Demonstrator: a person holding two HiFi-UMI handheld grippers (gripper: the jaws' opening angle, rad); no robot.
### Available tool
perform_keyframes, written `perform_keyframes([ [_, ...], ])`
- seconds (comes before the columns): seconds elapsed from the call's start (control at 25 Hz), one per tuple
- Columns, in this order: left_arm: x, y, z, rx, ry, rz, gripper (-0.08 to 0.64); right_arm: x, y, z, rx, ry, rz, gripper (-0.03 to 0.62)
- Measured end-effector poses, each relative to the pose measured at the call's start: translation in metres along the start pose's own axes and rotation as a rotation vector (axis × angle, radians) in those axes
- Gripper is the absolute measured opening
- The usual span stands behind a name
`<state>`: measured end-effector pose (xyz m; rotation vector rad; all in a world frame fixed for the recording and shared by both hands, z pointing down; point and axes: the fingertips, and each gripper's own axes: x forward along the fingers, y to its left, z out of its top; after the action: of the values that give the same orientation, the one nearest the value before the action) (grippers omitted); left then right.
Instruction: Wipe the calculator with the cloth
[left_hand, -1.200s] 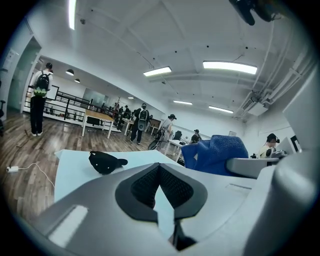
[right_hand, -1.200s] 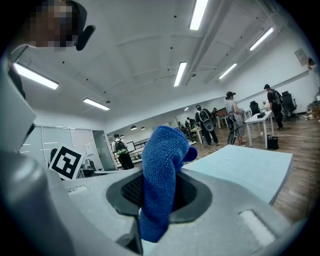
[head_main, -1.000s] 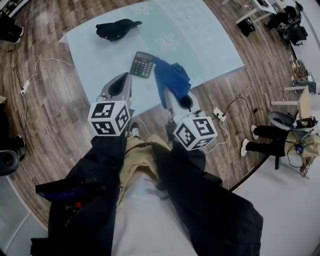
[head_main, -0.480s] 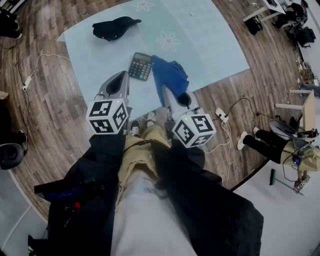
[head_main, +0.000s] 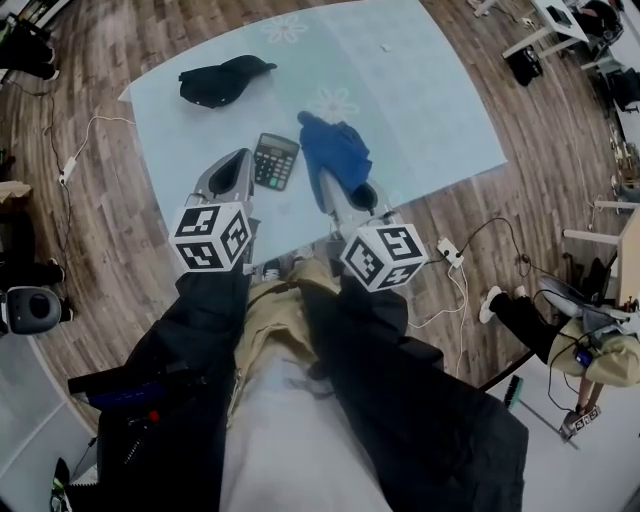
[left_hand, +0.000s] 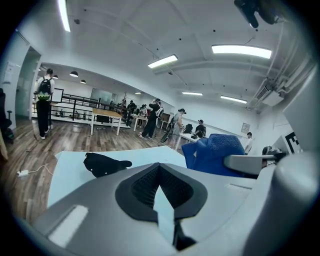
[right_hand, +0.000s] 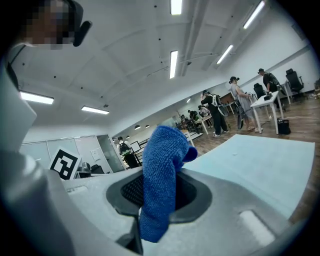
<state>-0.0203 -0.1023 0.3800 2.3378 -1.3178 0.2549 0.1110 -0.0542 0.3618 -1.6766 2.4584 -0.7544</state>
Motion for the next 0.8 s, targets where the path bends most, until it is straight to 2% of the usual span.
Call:
perform_keyframes([
  [0.24, 0.009, 0.013, -0.022, -0.008, 0.039, 0.071, -0.005, 0.019, -0.022, -0.009, 0.017, 0.034, 0.048, 0.094],
  [0.48, 0.006, 0.031, -0.057, -0.068, 0.102, 0.146, -0.005, 0.025, -0.032, -0.030, 0.020, 0.097, 0.075, 0.094],
  [0.68, 0.016, 0.043, -0.081, -0.115, 0.149, 0.174, -0.005, 0.040, -0.045, -0.051, 0.009, 0.164, 0.077, 0.093],
  [0.8, 0.032, 0.070, -0.091, -0.144, 0.201, 0.179, -0.005, 0.071, -0.047, -0.063, 0.000, 0.222, 0.061, 0.094],
])
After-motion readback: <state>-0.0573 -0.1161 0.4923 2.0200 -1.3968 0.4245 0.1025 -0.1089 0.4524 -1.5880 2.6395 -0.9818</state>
